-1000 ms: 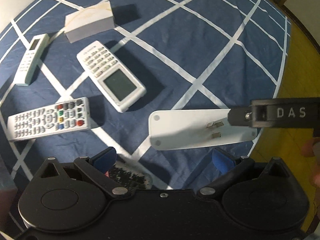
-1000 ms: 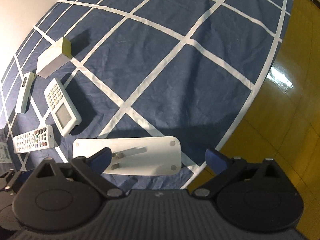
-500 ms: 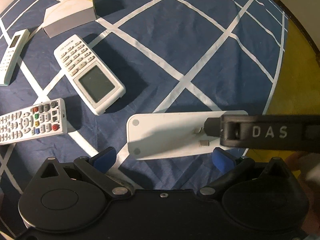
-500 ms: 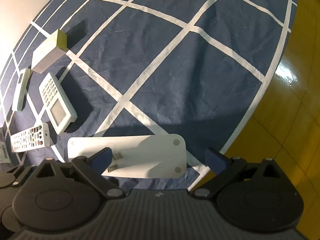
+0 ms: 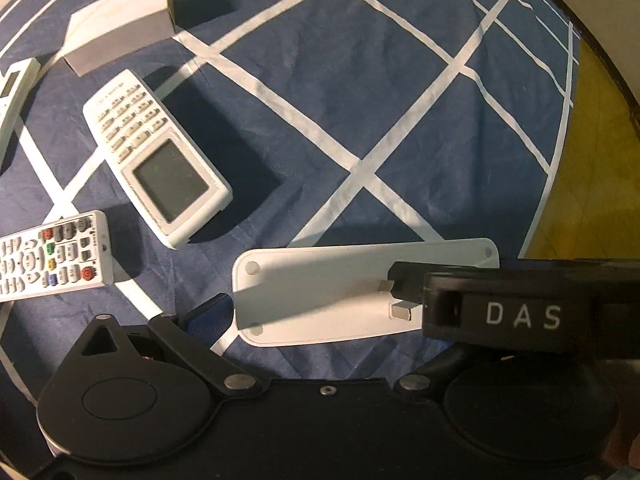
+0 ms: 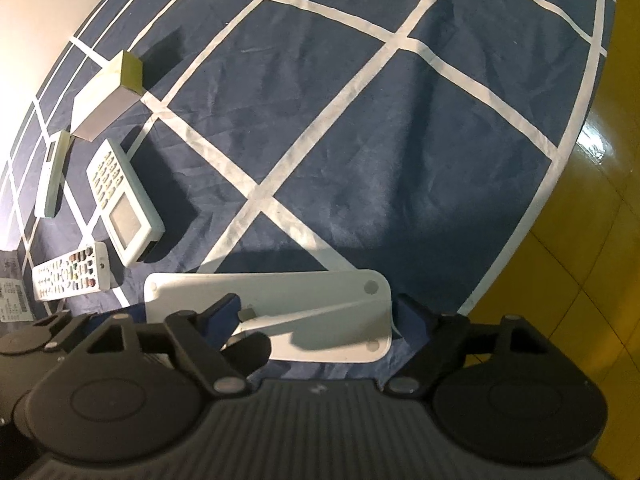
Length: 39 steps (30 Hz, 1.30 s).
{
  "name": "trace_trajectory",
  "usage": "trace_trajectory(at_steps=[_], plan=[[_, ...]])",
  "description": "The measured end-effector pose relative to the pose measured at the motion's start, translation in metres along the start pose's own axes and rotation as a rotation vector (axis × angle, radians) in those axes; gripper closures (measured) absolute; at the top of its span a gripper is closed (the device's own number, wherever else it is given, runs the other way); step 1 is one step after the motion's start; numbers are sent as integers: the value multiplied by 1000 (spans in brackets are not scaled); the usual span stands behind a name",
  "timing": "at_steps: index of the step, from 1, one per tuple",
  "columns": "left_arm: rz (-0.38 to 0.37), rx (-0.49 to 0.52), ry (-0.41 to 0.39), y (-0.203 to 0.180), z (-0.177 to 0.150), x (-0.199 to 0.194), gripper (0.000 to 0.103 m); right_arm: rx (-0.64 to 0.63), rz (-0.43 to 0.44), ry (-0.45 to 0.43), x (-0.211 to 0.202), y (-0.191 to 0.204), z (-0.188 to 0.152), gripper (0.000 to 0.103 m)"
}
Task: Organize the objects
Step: 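Close the right gripper on the edge of the white adapter plate, then carry the white adapter plate with the right gripper over the cardboard box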
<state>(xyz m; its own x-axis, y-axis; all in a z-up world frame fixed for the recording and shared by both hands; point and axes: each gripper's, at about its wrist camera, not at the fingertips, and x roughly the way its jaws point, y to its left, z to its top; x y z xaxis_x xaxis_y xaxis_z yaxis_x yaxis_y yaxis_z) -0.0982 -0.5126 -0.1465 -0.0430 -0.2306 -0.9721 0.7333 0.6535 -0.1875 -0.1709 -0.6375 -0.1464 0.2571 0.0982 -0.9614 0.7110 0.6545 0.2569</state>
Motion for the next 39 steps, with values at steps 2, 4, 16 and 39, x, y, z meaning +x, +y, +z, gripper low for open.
trace_trajectory(at_steps=[2,4,16,39], plan=[[14,12,3,-3,0,0,5,0,7,1,0,-1,1,21],[19,16,5,-4,1,1,5,-7,9,-4,0,0,1,21],[20,4,3,5,6,0,7,-29,1,-12,-1,5,4,22],[84,-115,-160,91,-32,-112,7,-200,55,-115,-59,127,-19,22]])
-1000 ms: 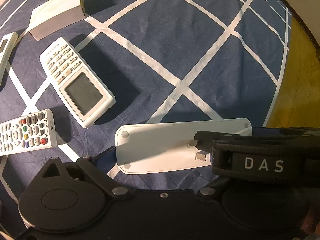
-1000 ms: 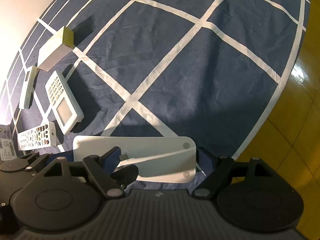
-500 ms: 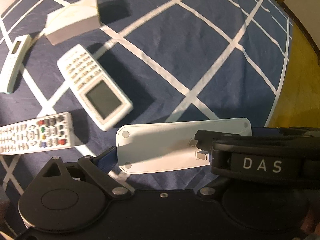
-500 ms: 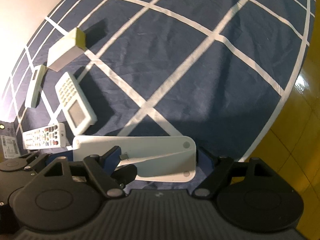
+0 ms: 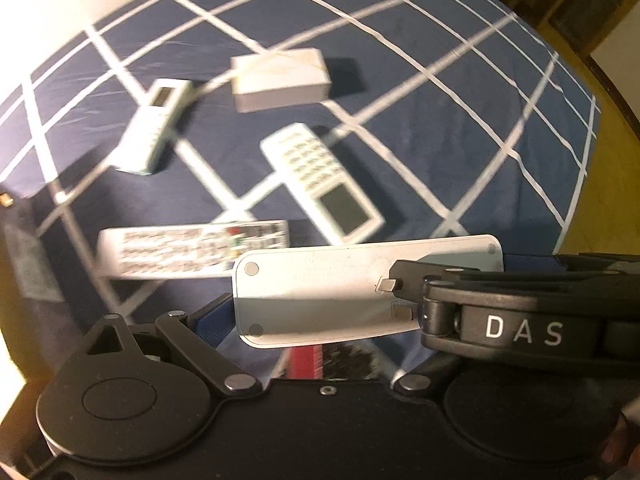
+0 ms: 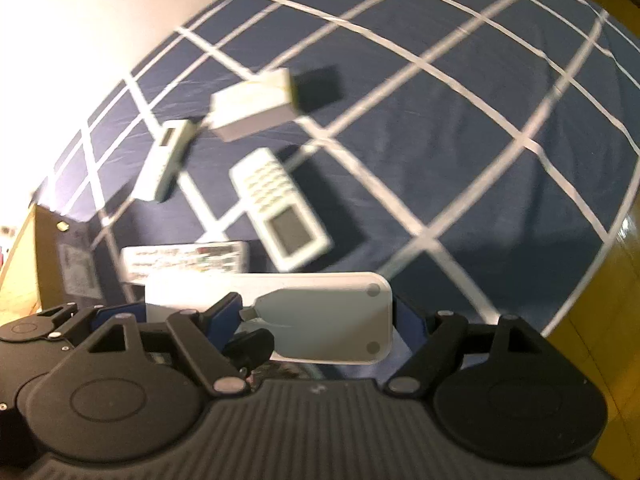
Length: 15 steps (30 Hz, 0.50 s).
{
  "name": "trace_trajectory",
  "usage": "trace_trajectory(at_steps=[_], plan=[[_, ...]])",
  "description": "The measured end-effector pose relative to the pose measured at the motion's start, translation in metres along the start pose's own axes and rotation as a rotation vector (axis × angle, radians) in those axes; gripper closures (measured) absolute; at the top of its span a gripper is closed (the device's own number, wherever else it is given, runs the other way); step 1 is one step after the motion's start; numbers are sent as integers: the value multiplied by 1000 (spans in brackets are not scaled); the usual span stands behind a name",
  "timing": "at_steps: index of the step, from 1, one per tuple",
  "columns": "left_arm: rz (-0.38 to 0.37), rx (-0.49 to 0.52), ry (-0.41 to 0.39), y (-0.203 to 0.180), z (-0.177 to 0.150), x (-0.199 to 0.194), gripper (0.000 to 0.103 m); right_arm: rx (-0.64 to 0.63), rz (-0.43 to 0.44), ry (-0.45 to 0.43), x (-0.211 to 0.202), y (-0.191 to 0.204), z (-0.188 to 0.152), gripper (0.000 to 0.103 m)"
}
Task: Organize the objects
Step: 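Carry the white adapter plate with the right gripper over the cardboard box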
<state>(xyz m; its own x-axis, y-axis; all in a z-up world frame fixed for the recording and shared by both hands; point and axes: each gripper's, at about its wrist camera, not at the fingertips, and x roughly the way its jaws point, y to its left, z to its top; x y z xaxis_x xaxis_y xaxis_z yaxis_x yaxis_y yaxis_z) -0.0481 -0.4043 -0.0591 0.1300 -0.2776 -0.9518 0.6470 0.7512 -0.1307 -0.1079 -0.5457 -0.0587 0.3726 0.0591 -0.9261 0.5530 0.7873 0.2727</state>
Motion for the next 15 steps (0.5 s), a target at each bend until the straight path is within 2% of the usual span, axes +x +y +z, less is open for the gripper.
trace_trajectory(at_steps=[15], plan=[[67,-137,-100,116,-51,-88,8,-167,66,-44,-26,144,-40,22]])
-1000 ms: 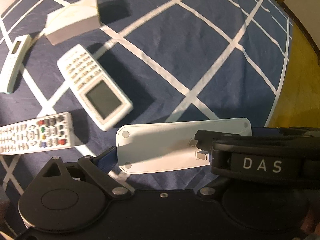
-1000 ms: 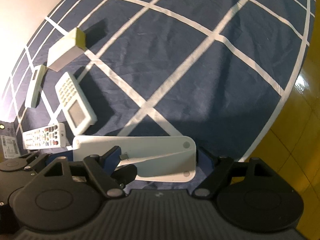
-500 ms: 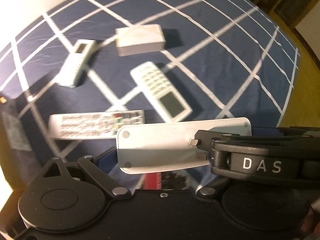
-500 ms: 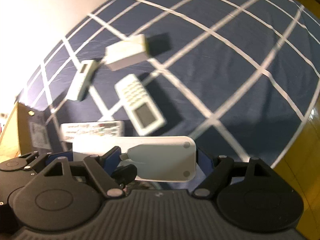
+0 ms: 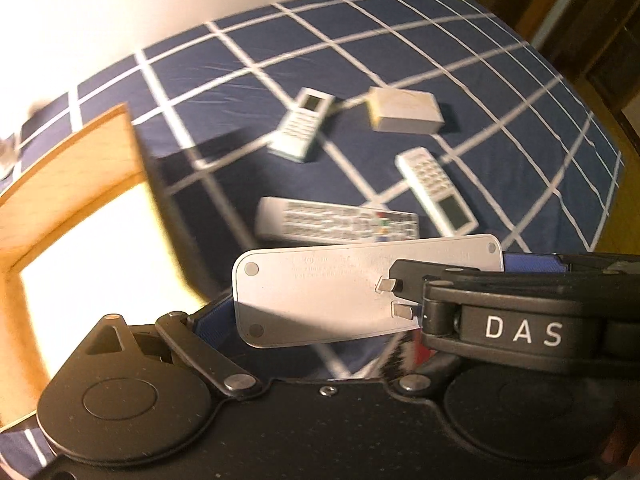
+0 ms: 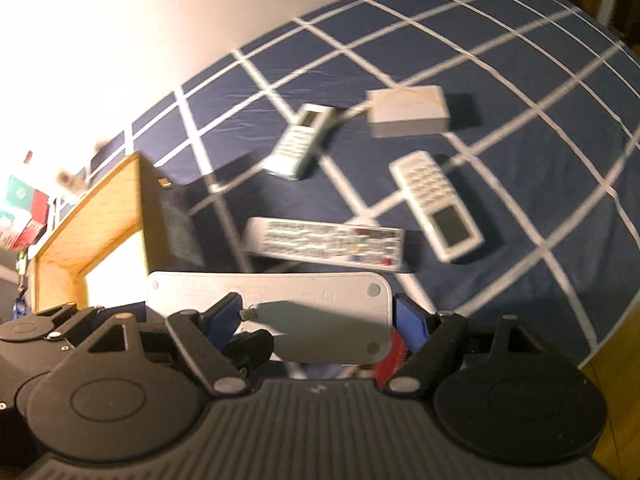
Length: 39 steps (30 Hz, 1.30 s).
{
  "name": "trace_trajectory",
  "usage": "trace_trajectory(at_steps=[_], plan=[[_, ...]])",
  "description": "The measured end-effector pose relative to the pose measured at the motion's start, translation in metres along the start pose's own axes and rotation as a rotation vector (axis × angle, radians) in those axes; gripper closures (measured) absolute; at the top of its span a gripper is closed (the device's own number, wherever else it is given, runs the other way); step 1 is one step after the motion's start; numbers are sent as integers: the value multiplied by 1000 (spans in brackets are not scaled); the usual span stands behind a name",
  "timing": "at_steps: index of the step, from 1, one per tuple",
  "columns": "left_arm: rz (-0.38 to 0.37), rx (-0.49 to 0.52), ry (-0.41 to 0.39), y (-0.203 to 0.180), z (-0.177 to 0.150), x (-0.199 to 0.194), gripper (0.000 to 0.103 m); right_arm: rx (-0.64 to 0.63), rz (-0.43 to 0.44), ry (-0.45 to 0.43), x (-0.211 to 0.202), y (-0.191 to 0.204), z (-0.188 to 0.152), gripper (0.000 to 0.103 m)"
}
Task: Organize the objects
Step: 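Carry the white adapter plate with the right gripper over the cardboard box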
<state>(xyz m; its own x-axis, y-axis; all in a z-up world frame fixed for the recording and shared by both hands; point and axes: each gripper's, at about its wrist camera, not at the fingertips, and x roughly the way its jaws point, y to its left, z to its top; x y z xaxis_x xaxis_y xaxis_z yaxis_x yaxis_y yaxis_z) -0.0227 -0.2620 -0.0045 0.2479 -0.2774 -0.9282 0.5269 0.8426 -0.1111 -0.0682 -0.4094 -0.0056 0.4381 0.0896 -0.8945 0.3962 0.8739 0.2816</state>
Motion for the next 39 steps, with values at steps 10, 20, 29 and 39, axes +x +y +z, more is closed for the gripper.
trace_trajectory(at_steps=[10,20,29,39], plan=[[55,-128,-56,86,-28,-40,8,-138,53,-1,4,101,-14,22],[115,-287,-84,152,-47,-59,8,-292,111,34,19,180,-18,22],[164,-400,-84,194,-50,-55,8,-404,162,83,48,225,-7,22],[182,-460,-63,229,-33,-36,8,-456,183,127,85,254,16,22]])
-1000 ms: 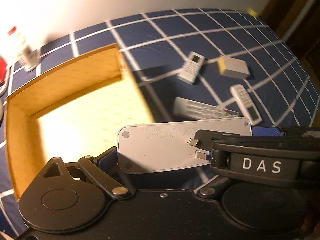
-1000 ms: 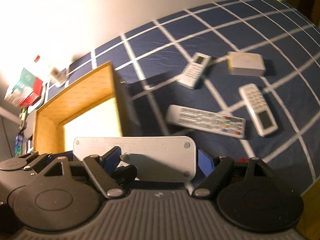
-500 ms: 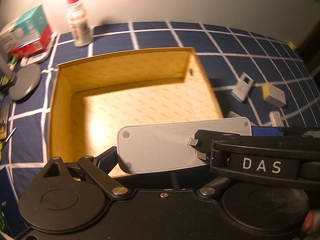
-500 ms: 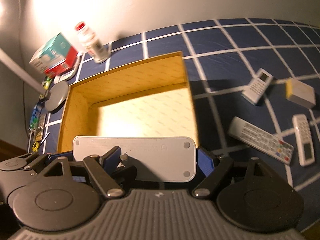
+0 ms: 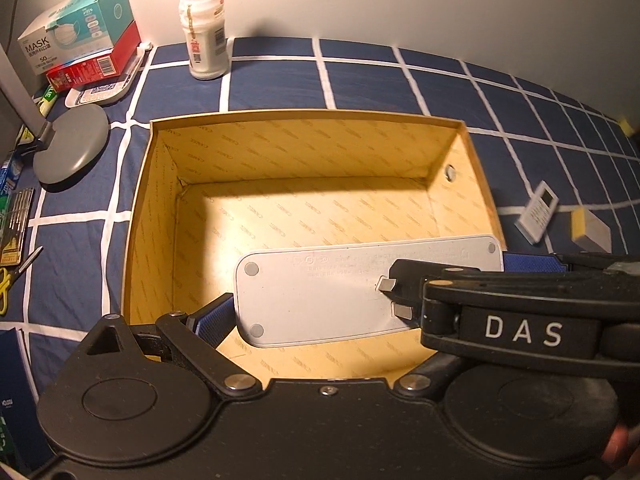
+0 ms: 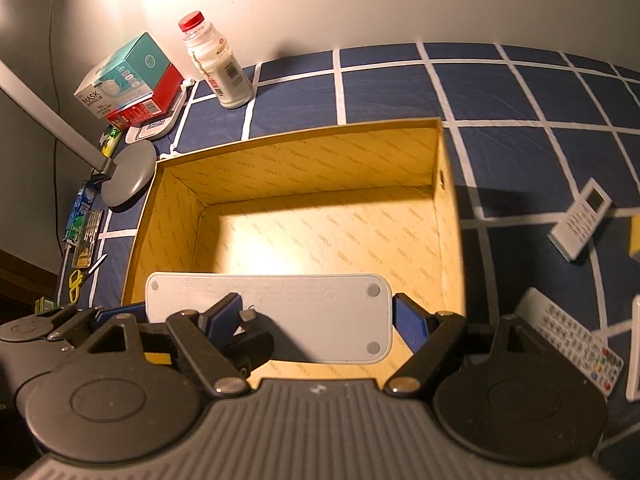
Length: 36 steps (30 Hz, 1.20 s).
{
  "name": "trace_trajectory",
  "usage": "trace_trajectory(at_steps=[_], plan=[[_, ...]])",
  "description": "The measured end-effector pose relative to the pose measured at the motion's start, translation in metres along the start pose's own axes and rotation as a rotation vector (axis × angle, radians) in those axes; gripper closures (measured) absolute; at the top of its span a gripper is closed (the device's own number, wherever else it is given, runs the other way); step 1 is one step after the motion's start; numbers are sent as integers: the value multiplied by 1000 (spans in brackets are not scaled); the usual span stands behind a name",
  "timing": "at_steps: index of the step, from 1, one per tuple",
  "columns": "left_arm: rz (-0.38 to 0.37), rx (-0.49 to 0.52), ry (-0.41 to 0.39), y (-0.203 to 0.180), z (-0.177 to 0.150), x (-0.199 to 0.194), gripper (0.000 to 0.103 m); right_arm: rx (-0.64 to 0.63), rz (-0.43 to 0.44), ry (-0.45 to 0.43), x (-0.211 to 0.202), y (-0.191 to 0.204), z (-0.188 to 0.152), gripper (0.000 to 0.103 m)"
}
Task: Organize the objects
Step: 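Carry the white adapter plate with the right gripper over the cardboard box, then lower the adapter plate into the box and open the right gripper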
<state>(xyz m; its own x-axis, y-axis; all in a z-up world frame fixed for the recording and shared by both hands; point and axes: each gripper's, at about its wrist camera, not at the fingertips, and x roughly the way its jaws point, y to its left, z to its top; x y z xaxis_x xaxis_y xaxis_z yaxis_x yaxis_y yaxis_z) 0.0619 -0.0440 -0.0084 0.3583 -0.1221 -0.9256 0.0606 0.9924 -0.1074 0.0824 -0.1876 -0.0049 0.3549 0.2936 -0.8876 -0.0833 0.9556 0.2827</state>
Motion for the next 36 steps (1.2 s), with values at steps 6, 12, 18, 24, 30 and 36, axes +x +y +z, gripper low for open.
trace_trajectory(at_steps=[6,12,18,24,30,36], plan=[[8,-16,30,13,23,26,8,-7,10,31,31,1,26,22],[8,-15,72,21,44,59,8,6,13,69,67,-6,48,22],[4,-10,110,27,60,88,8,28,9,103,101,-14,65,22],[-4,-8,137,33,73,112,8,39,2,128,124,-21,78,22],[-15,-10,153,39,81,131,8,46,-7,146,145,-23,85,22],[-24,-9,155,46,88,142,8,47,-17,147,158,-22,92,22]])
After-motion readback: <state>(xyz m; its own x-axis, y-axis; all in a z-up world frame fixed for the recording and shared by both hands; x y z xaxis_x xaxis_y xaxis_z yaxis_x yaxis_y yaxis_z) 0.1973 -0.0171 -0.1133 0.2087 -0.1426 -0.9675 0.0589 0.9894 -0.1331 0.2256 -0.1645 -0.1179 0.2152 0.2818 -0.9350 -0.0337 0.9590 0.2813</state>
